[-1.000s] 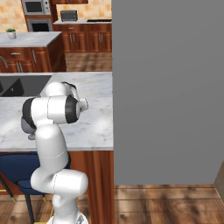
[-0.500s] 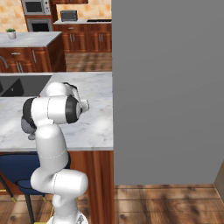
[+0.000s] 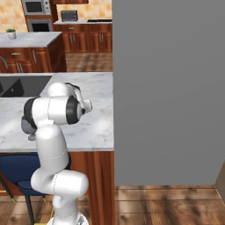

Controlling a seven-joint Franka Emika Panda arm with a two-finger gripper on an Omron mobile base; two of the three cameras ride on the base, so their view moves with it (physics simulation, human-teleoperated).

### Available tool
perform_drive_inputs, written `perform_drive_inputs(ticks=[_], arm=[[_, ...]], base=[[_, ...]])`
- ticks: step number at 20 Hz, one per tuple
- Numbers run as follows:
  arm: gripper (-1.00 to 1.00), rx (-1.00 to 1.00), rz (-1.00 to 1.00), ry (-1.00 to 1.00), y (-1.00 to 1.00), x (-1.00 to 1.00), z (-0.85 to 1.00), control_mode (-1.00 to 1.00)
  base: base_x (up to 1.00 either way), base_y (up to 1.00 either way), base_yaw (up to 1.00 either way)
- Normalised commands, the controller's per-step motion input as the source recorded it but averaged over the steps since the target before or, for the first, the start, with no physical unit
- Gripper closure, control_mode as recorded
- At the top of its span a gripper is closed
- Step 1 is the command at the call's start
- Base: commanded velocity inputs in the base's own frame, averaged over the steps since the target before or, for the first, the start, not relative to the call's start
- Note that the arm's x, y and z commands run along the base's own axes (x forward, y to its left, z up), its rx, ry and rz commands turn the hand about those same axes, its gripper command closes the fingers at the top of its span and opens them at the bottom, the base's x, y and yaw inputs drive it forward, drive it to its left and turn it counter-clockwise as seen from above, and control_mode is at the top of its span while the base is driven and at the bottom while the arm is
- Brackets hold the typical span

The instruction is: There is a wine glass and glass cup on the dining counter. Place the wine bottle next to the wine glass and the juice bottle next to the glass cup.

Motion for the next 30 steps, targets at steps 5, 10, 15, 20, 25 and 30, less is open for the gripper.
perform_drive_inputs(ticks=[5,10,15,20,25,30], arm=[[-1.00,0.00,0.00,0.00,-0.26,0.03,-0.02,-1.00],[-1.00,-0.02,-0.03,-0.01,-0.28,-0.05,0.05,-1.00],[-1.00,0.00,-0.15,0.00,-0.20,-0.26,0.31,-1.00],[-1.00,-0.02,-0.21,0.04,-0.17,-0.36,0.40,-1.00],[-1.00,-0.12,-0.17,0.17,-0.10,-0.34,0.47,-1.00],[-1.00,-0.18,-0.16,0.23,-0.03,-0.29,0.48,-1.00]], base=[[0.00,0.00,0.00],[0.00,0.00,0.00],[0.00,0.00,0.00],[0.00,0.00,0.00],[0.00,0.00,0.00],[0.00,0.00,0.00]])
